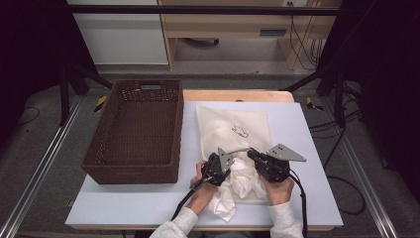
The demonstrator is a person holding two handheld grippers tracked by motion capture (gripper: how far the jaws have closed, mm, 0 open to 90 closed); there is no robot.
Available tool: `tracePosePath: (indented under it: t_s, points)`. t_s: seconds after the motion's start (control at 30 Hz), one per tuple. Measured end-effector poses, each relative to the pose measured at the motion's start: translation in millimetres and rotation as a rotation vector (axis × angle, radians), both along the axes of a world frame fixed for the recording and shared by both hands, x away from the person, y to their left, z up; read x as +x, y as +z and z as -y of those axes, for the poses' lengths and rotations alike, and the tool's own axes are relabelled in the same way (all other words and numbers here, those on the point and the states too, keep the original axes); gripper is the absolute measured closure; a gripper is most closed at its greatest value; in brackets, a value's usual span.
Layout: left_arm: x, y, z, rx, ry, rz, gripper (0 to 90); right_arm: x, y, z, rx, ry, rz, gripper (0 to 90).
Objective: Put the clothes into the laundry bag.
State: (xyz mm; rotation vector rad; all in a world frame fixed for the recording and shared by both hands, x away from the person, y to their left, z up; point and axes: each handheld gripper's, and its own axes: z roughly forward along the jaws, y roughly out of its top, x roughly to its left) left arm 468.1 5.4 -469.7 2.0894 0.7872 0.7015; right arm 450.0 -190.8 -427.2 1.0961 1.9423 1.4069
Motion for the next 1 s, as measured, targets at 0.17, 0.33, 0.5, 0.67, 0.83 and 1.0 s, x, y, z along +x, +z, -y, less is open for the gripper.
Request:
tracePosePath:
  t_s: [0.17,0.33,0.5,0.67,0.83,1.0]
  points:
    - [2.0,-0.2,-3.2,-0.036,0.004,-0.032,78.3,-0.3,-1.1,-4.9,-0.022,0.005,0.000,87.1]
    - [-15.0,24.1,-23.5,-0.145,-0.064,-0.080,48.7,-1.0,-0.1,-3.3,-0.027,0.010,-0.004,87.1]
    - [-48.2,36.8,-42.6,-0.134,-0.118,-0.137,27.5,-2.4,0.8,-3.8,-0.033,0.009,-0.001,87.0]
    - [-72.2,15.5,-49.6,-0.037,-0.144,-0.192,26.9,-3.5,1.3,-1.8,-0.029,0.005,-0.004,87.0]
    - [-75.0,-8.7,-47.0,-0.024,-0.165,-0.258,41.7,-3.2,0.9,-2.1,-0.032,0.009,-0.005,87.0]
    - [-74.2,-4.5,-37.1,-0.012,-0.199,-0.265,75.1,-3.2,0.8,-1.8,-0.032,0.010,-0.004,87.0]
